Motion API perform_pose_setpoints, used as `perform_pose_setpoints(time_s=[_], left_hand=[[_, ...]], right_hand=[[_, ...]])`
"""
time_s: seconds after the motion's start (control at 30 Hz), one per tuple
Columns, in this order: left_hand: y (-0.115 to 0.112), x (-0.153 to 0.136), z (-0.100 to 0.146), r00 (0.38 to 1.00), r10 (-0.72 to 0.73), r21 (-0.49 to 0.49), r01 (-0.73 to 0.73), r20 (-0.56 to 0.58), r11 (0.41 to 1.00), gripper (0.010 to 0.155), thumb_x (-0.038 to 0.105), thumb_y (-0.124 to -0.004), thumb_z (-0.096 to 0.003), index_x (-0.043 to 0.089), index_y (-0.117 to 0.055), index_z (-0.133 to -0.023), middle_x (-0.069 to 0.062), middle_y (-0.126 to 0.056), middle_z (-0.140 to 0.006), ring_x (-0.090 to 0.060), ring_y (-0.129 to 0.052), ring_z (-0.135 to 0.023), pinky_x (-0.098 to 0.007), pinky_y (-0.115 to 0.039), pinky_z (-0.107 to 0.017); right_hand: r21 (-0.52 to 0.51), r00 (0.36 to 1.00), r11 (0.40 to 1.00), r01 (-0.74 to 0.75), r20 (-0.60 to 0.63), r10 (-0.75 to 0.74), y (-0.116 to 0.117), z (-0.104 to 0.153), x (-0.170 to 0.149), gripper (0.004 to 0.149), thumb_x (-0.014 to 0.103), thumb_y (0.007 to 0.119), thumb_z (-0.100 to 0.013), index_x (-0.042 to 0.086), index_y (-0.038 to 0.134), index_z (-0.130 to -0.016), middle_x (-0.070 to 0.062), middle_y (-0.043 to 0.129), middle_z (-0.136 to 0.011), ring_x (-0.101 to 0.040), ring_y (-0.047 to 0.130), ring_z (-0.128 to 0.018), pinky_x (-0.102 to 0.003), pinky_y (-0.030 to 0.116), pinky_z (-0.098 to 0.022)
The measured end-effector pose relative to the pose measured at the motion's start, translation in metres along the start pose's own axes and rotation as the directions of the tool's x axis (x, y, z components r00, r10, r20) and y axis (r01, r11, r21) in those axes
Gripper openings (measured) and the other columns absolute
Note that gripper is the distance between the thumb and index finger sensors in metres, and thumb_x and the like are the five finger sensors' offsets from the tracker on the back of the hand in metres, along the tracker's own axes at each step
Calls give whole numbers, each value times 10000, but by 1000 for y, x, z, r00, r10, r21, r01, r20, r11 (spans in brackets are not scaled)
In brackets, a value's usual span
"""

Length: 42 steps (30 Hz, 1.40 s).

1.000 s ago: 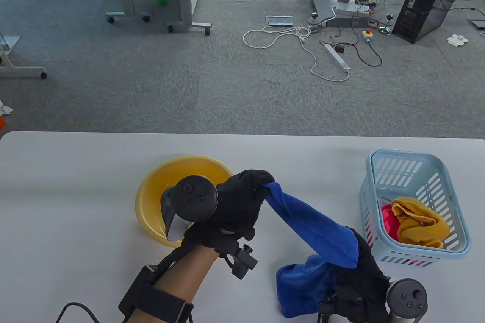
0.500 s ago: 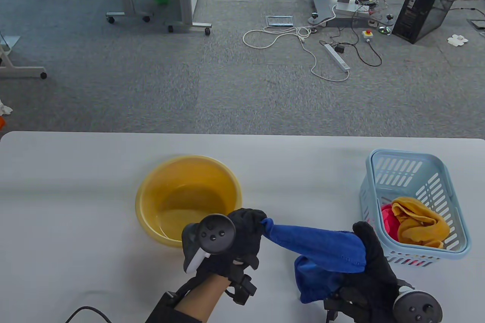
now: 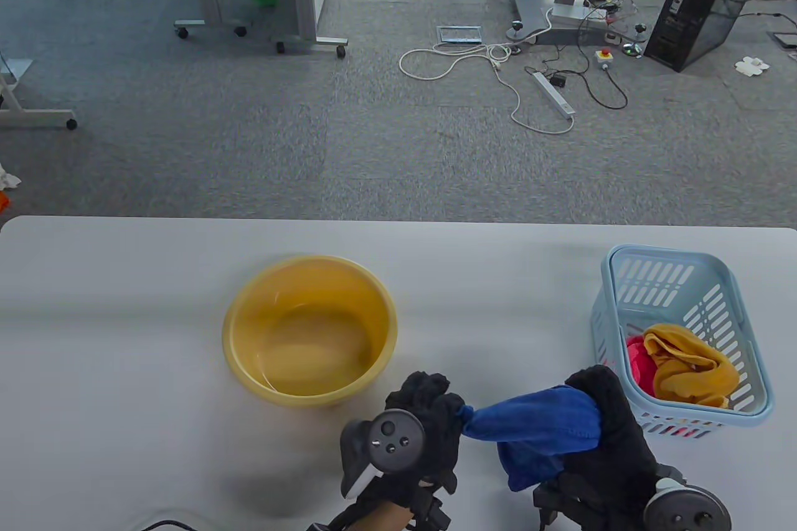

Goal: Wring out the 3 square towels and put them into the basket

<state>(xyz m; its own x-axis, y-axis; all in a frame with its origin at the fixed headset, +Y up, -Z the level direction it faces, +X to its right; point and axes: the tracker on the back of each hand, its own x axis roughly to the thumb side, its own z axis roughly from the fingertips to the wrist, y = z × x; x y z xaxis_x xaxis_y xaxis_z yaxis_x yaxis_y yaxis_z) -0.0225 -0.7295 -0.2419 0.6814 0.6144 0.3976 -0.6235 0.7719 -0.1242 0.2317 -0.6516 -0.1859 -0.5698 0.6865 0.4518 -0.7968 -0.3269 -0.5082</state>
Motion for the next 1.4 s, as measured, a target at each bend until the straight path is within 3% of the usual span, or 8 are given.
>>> perform_pose_setpoints(time_s=[0.23, 0.47, 0.57, 0.73, 0.83, 1.0, 1.27, 1.4], left_hand=[[-35, -2, 6, 995, 94, -44, -95, -24, 994, 435, 263, -778, -537, 115, -787, -945, -195, -600, -1106, -478, -461, -1073, -760, -368, -674], [-35, -13, 11, 991, 120, -54, -123, -50, 991, 460, 272, -785, -537, 145, -751, -978, -188, -592, -1110, -475, -460, -1075, -758, -371, -675], [-30, -17, 12, 986, 160, -79, -164, -50, 983, 627, 268, -837, -522, 165, -607, -1097, -183, -521, -1144, -478, -421, -1087, -761, -365, -677], [-19, -19, 10, 939, 339, -293, -340, -58, 893, 1032, 395, -977, -478, 221, -232, -1170, -170, -145, -1198, -476, -113, -1109, -802, -160, -652], [-16, -18, 9, 903, 427, -379, -410, -42, 830, 1132, 463, -1006, -452, 243, -147, -1156, -162, -41, -1182, -471, -29, -1095, -802, -121, -647], [-19, -17, 7, 826, 562, -422, -524, -40, 740, 1194, 525, -1000, -442, 287, -45, -1117, -181, 25, -1159, -476, -1, -1089, -803, -129, -652], [-30, -25, 4, 799, 595, -417, -571, -84, 707, 1211, 503, -1003, -445, 309, 7, -1085, -117, 48, -1153, -465, 25, -1081, -792, -130, -662], [-37, -24, 2, 728, 680, -458, -636, -89, 621, 1174, 411, -1013, -456, 343, -29, -1095, -70, -124, -1217, -454, -60, -1120, -789, -137, -667]], right_hand=[[10, 999, 1000, -18, 33, 18, 4, 2, 5, 699, 212, 976, -480, 196, 576, -1053, -91, 800, -939, -250, 959, -669, -631, 599, -743], [37, 999, 999, -21, 46, 19, 10, 2, 6, 542, 134, 924, -495, 239, 697, -976, -108, 770, -977, -310, 932, -759, -598, 695, -704], [36, 998, 999, -25, 55, 23, 9, 2, 8, 489, 113, 903, -504, 253, 740, -943, -111, 756, -990, -326, 915, -776, -591, 717, -691], [33, 978, 987, -158, 146, 152, 8, 2, 12, 454, 81, 903, -497, 265, 795, -897, -96, 757, -994, -327, 907, -792, -584, 719, -697], [50, 976, 988, -149, 165, 139, 12, 3, 15, 438, 62, 904, -488, 260, 821, -870, -98, 760, -992, -332, 904, -794, -586, 716, -699], [95, 976, 991, -94, 208, 72, 17, 4, 23, 429, 56, 906, -478, 254, 834, -852, -92, 768, -990, -330, 908, -793, -582, 719, -699], [232, 951, 958, 171, 214, -221, 27, 5, 33, 434, 67, 913, -471, 239, 829, -861, -98, 791, -977, -333, 927, -775, -580, 727, -697], [284, 929, 926, 249, 201, -311, 34, 7, 37, 436, 74, 918, -467, 239, 831, -861, -99, 801, -971, -328, 936, -768, -577, 732, -697]])
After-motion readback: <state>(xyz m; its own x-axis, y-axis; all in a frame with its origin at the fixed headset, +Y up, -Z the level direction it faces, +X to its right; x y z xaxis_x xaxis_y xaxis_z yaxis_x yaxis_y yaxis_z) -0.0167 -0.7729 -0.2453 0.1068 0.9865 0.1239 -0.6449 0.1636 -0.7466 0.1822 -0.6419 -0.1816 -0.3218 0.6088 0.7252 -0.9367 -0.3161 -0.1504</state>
